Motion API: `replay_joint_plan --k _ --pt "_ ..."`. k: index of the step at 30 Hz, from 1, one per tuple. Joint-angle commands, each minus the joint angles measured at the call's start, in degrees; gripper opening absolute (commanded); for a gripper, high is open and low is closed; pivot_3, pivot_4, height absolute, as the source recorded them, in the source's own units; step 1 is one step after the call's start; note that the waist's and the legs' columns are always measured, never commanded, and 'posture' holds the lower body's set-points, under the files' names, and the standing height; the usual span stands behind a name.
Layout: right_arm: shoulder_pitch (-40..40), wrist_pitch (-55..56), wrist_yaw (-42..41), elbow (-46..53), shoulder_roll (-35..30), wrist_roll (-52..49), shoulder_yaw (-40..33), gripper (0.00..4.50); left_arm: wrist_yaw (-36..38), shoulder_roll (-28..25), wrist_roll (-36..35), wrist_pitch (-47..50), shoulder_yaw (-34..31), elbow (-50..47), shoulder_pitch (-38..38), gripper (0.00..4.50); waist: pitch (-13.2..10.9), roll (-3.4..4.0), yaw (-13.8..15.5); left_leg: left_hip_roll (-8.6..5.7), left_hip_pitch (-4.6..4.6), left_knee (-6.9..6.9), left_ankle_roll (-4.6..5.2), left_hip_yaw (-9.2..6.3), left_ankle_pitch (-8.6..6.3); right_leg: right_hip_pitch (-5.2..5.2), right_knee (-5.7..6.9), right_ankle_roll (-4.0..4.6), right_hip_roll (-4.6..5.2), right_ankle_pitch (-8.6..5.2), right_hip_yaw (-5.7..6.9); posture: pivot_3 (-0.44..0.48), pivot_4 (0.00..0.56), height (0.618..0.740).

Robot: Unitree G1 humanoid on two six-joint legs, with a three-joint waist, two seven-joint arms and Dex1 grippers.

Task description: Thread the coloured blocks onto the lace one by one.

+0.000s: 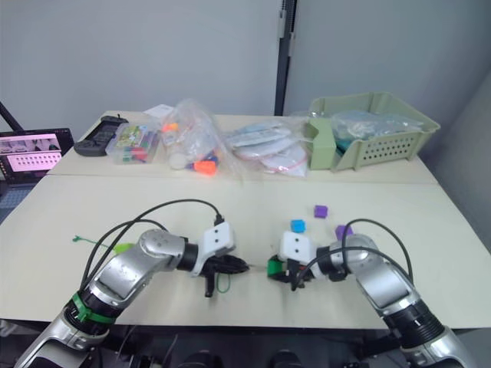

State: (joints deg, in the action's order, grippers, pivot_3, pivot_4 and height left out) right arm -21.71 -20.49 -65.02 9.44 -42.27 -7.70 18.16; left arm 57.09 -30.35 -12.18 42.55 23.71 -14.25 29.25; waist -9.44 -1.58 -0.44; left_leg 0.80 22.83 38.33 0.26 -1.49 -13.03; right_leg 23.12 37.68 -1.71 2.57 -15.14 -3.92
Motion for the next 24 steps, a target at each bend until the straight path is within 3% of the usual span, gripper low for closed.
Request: replay_joint_plan --k 1,10,20,24 --pt "1.1 -1.4 -0.1 -1.2 -1.8 1.6 0.2 1.18 0.0 0.6 -0.5 -1.0 -0.2 -0.8 1.3 0.00 0.0 0.00 0.0 0.00 0.00 0.00 0.00 0.00 0.00 0.00 0.00 0.00 0.00 0.00 0.00 0.000 0.150 0.740" --pt "1.0 -2.2 -0.1 -0.1 -1.8 1.2 -0.1 1.18 -0.3 3.2 0.0 -2.4 1.0 1.1 1.7 0.00 0.0 0.00 0.1 -0.01 0.00 0.00 0.00 0.00 0.00 -0.01 -0.02 -0.01 0.01 0.00 0.00 0.000 0.150 0.740" --pt "0.8 -3.7 0.1 0.9 -1.8 0.9 -0.5 1.18 0.3 10.3 1.9 -7.4 4.6 7.8 3.9 0.00 0.0 0.00 0.9 -0.05 0.00 0.03 0.00 0.02 0.00 -0.08 -0.12 -0.08 0.02 0.05 -0.01 0.000 0.150 0.740" --pt "1.6 -3.9 0.0 1.4 -2.2 0.7 -0.9 1.18 1.0 9.6 1.9 -7.1 3.6 7.3 3.3 0.00 0.0 0.00 0.8 -0.04 0.01 0.03 0.00 0.02 0.00 -0.06 -0.11 -0.08 0.02 0.05 -0.01 0.000 0.150 0.740"
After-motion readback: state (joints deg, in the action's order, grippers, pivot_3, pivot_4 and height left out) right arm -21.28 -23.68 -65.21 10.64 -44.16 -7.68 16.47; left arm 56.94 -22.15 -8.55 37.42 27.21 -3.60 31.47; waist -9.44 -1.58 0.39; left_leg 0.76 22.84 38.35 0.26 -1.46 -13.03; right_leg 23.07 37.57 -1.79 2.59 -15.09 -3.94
